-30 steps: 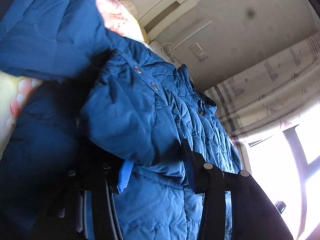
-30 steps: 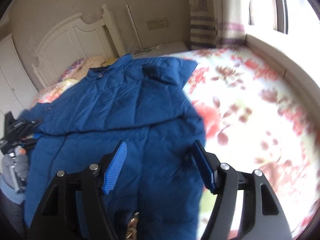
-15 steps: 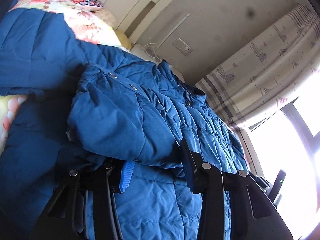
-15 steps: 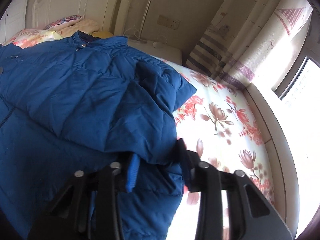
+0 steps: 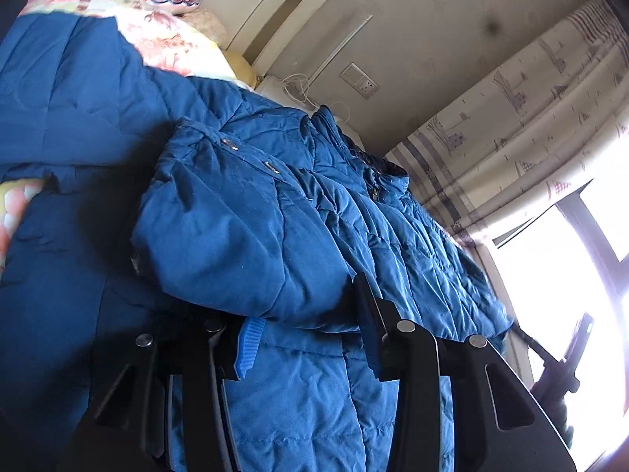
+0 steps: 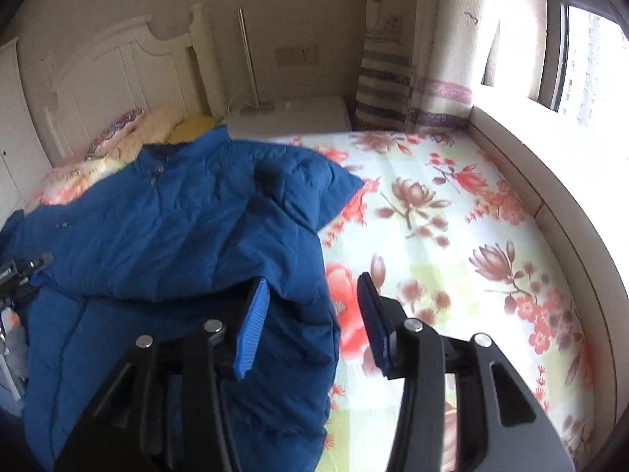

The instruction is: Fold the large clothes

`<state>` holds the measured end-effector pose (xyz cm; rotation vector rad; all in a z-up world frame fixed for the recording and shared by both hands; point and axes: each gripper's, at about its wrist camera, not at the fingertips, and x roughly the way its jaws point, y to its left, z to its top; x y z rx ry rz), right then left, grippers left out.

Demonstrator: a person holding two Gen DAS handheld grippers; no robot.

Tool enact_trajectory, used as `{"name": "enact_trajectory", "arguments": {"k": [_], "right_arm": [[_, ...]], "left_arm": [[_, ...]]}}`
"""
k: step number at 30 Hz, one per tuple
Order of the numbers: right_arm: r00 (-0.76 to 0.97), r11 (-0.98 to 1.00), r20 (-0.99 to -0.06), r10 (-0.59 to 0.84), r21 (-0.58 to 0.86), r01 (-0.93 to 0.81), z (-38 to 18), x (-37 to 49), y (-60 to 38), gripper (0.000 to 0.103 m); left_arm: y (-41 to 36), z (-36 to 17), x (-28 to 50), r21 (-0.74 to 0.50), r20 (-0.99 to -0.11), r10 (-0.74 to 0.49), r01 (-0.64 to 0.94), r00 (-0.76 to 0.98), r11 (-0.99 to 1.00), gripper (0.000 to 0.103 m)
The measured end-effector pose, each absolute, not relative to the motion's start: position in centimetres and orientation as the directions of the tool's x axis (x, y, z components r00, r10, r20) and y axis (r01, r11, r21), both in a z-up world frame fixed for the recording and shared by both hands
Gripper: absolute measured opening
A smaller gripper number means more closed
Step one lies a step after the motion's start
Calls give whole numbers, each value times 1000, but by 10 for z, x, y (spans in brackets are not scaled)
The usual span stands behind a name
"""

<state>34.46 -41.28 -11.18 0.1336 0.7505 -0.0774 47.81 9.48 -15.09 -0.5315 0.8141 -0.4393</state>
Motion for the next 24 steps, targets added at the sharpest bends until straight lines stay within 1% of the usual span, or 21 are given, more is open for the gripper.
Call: {"name": "enact_trajectory", "arguments": {"k": [2, 4, 6, 7, 8, 9, 10, 12, 13, 14, 15, 17, 19, 21, 23, 24], "right_arm": [[734, 995, -677, -62, 14, 97, -104, 363, -400, 45], [714, 998, -698, -47, -11, 55, -100, 380, -390, 42], [605, 1000, -796, -2, -11, -12, -106, 394, -383, 44], [582, 999, -813, -14, -39, -30, -107, 394, -380, 43], [615, 996, -785, -76, -94, 3, -105, 387, -382, 43], [632, 996, -770, -88, -85, 35, -104, 381, -387, 43], [647, 997, -758, -75, -40, 69, -105, 373, -397, 43], [713, 987, -698, -68, 57, 150, -107, 349, -416, 45], [717, 980, -693, -79, 78, 183, -110, 341, -422, 45], [703, 969, -699, -130, 62, 240, -114, 333, -430, 45], [685, 965, -715, -138, 59, 257, -118, 327, -434, 47], [634, 968, -768, -88, 84, 236, -126, 323, -437, 47], [666, 965, -740, -95, 97, 245, -115, 322, -434, 47], [720, 978, -690, -70, 95, 185, -96, 333, -415, 47], [750, 993, -661, -25, 70, 95, -84, 355, -391, 47], [758, 998, -652, -6, 48, 50, -81, 364, -375, 48]], "left_arm": [[91, -150, 476, -580, -568, -547, 172, 615, 796, 37], [93, -151, 476, -586, -569, -547, 163, 614, 794, 37], [95, -152, 477, -596, -567, -551, 156, 612, 787, 37], [94, -152, 477, -597, -567, -550, 155, 613, 787, 37], [95, -151, 477, -595, -567, -549, 155, 614, 788, 37], [94, -151, 476, -594, -567, -549, 157, 615, 789, 37], [94, -151, 476, -593, -564, -549, 160, 617, 789, 37], [95, -147, 473, -590, -549, -542, 163, 637, 790, 37], [97, -144, 470, -594, -530, -543, 171, 652, 786, 37], [98, -142, 468, -598, -515, -543, 175, 663, 782, 37], [99, -140, 467, -602, -506, -543, 176, 671, 779, 37], [103, -136, 463, -611, -475, -535, 175, 699, 772, 37], [105, -127, 456, -607, -430, -528, 199, 733, 770, 37], [104, -120, 449, -584, -403, -513, 219, 758, 781, 38], [104, -117, 447, -577, -398, -500, 215, 769, 788, 40], [106, -116, 446, -578, -393, -489, 205, 779, 790, 43]]}}
